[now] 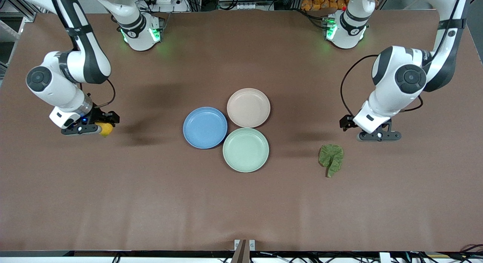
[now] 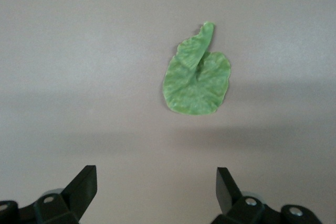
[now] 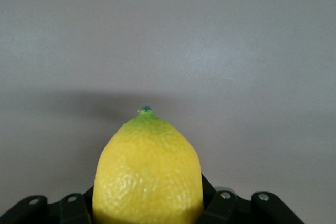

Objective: Pick lemon and lettuce from blue and beige plates
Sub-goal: 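Release the lettuce and raise the left gripper while the right gripper carries the lemon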

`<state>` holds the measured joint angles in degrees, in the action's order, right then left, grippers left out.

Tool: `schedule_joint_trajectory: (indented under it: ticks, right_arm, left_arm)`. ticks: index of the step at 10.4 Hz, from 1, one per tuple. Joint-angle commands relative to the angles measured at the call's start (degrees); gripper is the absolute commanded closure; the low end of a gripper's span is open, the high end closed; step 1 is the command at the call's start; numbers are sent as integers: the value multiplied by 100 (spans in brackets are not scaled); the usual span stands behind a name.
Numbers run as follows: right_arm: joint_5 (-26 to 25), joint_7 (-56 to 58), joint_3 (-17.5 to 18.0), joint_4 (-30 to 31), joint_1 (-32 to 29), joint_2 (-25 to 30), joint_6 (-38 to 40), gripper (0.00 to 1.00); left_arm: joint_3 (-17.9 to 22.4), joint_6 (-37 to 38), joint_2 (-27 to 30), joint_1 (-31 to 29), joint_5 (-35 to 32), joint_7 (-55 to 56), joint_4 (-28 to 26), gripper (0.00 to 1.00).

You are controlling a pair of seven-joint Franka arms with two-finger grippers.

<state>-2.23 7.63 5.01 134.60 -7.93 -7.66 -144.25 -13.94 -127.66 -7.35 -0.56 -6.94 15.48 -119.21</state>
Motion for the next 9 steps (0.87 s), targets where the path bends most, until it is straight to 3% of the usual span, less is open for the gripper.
schedule_joint_trajectory:
  ticks: [1, 4, 6, 9]
  right_arm:
    - [144, 178, 52, 84, -103, -243, -287, 82]
    - [144, 178, 52, 145, -103, -814, -963, 82]
    - [144, 178, 52, 154, -121, -1104, -1227, 82]
    - [144, 178, 44, 145, -243, -1317, -1431, 82]
  left_arm:
    - [-65, 13, 366, -84, 175, -195, -164, 0]
    - [5, 451, 453, 256, 456, -177, 511, 0]
    - [146, 1177, 489, 487, 422, -177, 1116, 0]
    - [155, 2067, 856, 478, 456, -545, 1383, 0]
